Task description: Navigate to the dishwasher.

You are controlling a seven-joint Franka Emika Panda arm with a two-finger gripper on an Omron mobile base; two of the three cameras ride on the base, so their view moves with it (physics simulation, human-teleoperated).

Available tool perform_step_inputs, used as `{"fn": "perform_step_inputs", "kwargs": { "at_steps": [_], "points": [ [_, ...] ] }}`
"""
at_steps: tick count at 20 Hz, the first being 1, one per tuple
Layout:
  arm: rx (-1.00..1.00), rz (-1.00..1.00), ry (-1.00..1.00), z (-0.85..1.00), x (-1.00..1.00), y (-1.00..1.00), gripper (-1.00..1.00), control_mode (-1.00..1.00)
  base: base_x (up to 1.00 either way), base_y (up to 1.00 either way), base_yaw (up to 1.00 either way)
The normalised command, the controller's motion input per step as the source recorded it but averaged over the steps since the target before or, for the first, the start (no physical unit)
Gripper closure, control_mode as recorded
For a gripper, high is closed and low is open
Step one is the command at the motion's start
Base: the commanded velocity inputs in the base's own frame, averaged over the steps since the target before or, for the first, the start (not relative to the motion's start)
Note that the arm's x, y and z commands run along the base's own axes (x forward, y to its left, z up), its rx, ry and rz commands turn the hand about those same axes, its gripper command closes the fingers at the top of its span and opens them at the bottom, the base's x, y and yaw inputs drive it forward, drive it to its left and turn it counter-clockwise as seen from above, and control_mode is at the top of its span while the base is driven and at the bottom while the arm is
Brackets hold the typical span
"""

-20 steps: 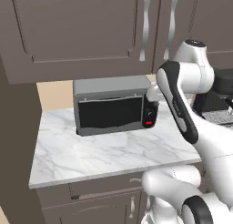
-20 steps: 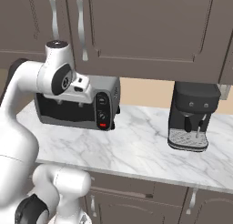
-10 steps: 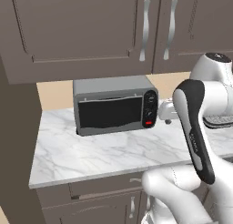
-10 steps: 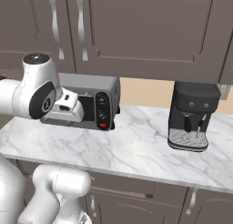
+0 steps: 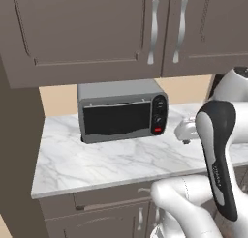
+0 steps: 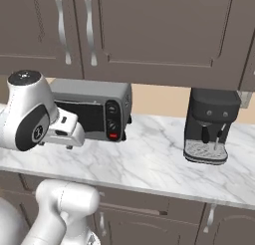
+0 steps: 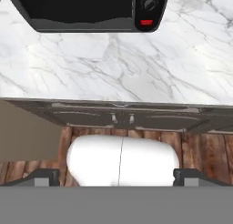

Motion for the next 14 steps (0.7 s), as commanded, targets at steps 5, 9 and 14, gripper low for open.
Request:
{"fn": "perform_step_inputs", "kwargs": {
  "at_steps": [5,9,14],
  "points": [
    [0.00,0.00,0.00,0.00,0.00,0.00,-1.00,1.00,-0.59,-0.36,-0.01],
    [0.00,0.00,0.00,0.00,0.00,0.00,-1.00,1.00,-0.53,-0.59,-0.05],
    [0.00,0.00,0.00,0.00,0.00,0.00,-1.00,1.00,-0.05,-0.52,-0.31]
  ]
}}
